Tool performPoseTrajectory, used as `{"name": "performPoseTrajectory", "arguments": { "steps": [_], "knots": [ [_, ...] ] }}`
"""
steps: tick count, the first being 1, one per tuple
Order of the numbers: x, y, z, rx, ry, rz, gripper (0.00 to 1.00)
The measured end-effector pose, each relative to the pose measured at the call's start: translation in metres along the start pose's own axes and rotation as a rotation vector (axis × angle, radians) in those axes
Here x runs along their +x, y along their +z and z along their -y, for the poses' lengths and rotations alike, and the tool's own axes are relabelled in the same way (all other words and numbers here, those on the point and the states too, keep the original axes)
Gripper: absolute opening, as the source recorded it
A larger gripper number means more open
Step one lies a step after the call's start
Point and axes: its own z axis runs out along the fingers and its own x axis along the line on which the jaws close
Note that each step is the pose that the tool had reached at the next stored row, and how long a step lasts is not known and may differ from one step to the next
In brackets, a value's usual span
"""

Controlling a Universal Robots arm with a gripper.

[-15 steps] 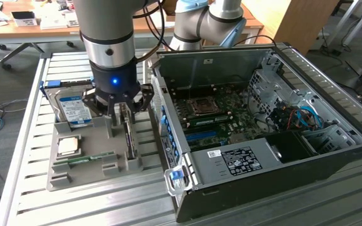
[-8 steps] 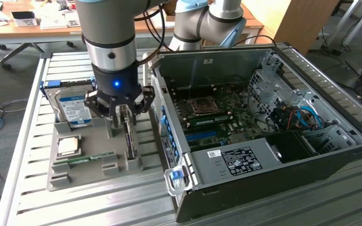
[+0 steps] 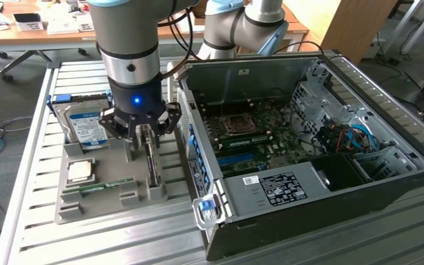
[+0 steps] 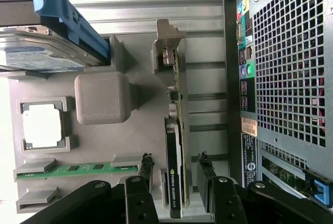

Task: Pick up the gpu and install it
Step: 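Pick up the gpu and move the gpu toward the slot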

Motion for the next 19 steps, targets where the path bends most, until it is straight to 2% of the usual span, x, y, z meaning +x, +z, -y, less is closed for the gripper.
{"name": "performPoseTrajectory", "arguments": {
  "steps": [19],
  "knots": [
    [0.0, 0.0196, 0.0008, -0.0001, 0.0, 0.0001, 0.47]
  ]
}}
